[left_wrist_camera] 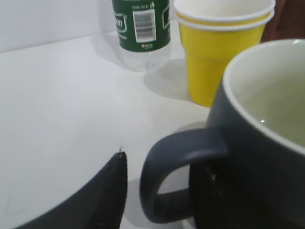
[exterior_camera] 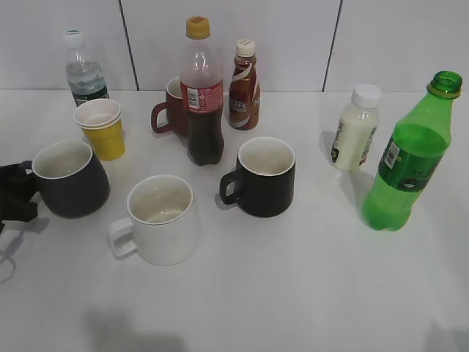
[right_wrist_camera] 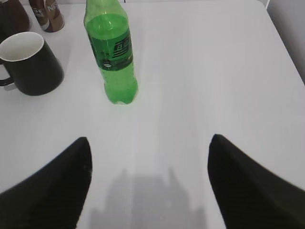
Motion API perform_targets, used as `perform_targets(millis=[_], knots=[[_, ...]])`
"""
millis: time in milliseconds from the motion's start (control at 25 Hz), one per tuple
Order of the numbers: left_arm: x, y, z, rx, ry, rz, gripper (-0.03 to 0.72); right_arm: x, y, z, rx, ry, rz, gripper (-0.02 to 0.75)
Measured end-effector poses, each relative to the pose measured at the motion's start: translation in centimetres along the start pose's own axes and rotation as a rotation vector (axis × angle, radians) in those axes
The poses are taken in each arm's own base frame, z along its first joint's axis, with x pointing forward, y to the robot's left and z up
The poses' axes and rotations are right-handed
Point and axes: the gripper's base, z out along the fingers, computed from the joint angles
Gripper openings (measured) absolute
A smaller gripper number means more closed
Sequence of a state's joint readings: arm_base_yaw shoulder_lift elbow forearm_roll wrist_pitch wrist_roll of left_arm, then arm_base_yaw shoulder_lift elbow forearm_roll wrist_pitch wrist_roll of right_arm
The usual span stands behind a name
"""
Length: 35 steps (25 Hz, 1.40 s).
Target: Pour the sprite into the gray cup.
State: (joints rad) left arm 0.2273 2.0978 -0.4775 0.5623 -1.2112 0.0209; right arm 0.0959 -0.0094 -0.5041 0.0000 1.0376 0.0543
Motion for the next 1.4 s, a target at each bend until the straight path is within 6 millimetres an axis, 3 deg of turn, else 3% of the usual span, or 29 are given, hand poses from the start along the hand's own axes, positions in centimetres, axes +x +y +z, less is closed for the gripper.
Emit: perform_targets(millis=[200, 480, 760, 880, 960, 1200, 1400], knots=[[0.0, 0.2, 0.4, 0.003, -0.005, 0.005, 0.323, 0.0, 0.0, 0.0, -0.005, 0.0, 0.003, 0.563], [0.8, 0.1, 0.6, 0.011, -0.005, -0.012, 0.242, 0.0, 0.1, 0.0, -0.009, 0.0, 0.005, 0.563], [0.6, 0.1, 1.0, 0.016, -0.012, -0.004, 0.225, 0.0, 0.1, 0.0, -0.009, 0.001, 0.006, 0.563], [0.5, -0.2, 1.3, 0.019, -0.011, -0.001, 0.161, 0.0, 0.1, 0.0, -0.009, 0.001, 0.006, 0.563], [0.5, -0.5, 1.4, 0.028, -0.014, 0.002, 0.069, 0.0, 0.1, 0.0, -0.009, 0.001, 0.006, 0.563], [0.0, -0.7, 1.4, 0.037, -0.01, 0.018, 0.066, 0.0, 0.4, 0.0, -0.04, 0.001, 0.016, 0.561], [-2.1, -0.9, 0.0, 0.026, -0.021, 0.037, 0.063, -1.2, 0.6, 1.1, -0.058, 0.05, -0.049, 0.524]])
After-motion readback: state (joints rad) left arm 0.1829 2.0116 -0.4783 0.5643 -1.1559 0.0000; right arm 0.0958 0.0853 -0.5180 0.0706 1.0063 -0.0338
